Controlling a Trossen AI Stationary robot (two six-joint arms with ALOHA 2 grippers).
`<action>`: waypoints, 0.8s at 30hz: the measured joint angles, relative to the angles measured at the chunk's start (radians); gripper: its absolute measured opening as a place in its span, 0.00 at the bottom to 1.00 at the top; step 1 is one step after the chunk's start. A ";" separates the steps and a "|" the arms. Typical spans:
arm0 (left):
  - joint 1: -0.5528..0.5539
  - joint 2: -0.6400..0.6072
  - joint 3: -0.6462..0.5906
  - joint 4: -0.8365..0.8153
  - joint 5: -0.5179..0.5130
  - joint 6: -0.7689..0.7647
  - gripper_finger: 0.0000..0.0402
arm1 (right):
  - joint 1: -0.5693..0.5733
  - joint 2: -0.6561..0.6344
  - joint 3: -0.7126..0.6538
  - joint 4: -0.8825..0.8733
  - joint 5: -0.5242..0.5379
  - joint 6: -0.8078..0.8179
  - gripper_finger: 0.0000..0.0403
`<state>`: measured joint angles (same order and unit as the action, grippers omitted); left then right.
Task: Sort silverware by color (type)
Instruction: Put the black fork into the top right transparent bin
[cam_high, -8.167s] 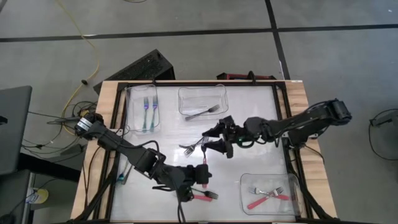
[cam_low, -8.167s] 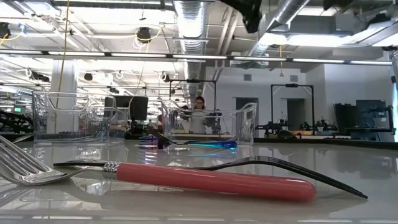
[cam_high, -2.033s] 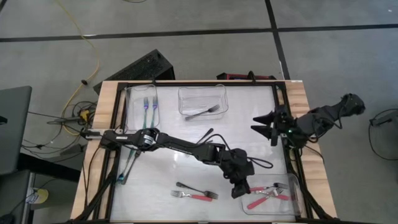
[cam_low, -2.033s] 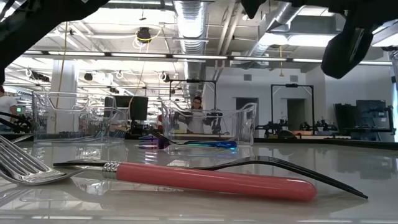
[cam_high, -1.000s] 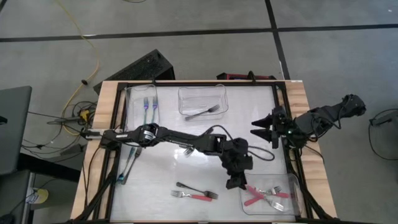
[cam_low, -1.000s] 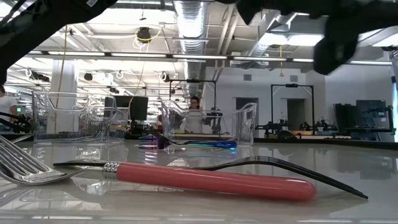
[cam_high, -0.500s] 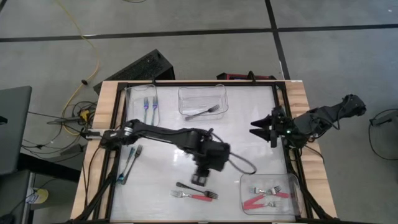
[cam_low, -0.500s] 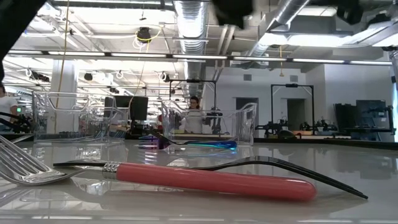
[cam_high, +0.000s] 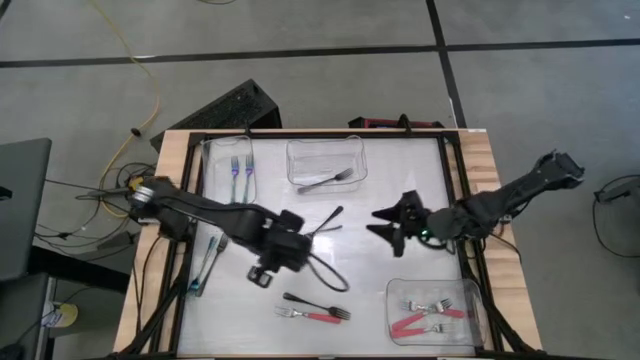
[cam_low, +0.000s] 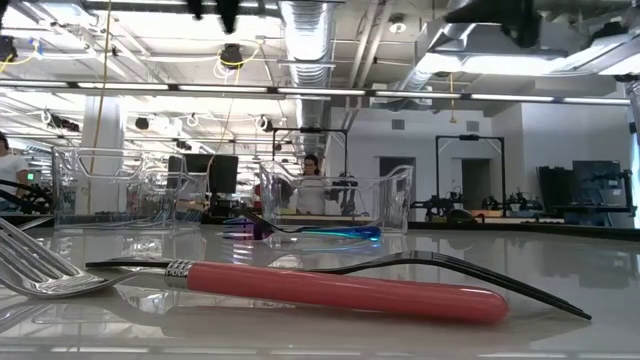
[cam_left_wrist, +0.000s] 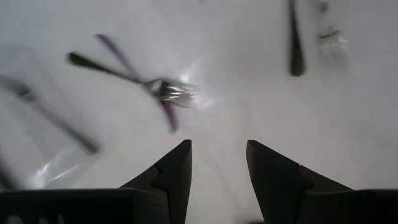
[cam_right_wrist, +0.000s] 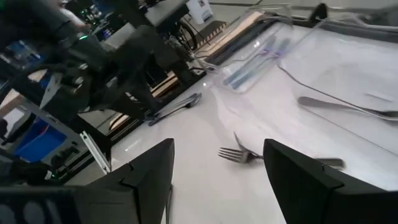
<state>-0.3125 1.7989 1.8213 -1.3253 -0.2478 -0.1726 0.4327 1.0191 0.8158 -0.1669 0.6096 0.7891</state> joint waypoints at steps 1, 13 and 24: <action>-0.002 -0.059 -0.102 0.069 0.021 -0.010 0.35 | -0.004 0.029 0.000 0.035 -0.003 -0.006 0.67; -0.019 -0.567 -1.039 0.793 0.103 -0.619 0.35 | -0.084 0.346 0.000 0.275 -0.017 -0.056 0.67; -0.100 -0.425 -1.111 1.351 0.052 -0.344 0.35 | -0.214 0.529 0.057 0.462 -0.424 -0.164 0.67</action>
<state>-0.4126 1.3734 0.7105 0.0256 -0.1960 -0.5167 0.2185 1.5478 0.8723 0.2954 0.1852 0.6255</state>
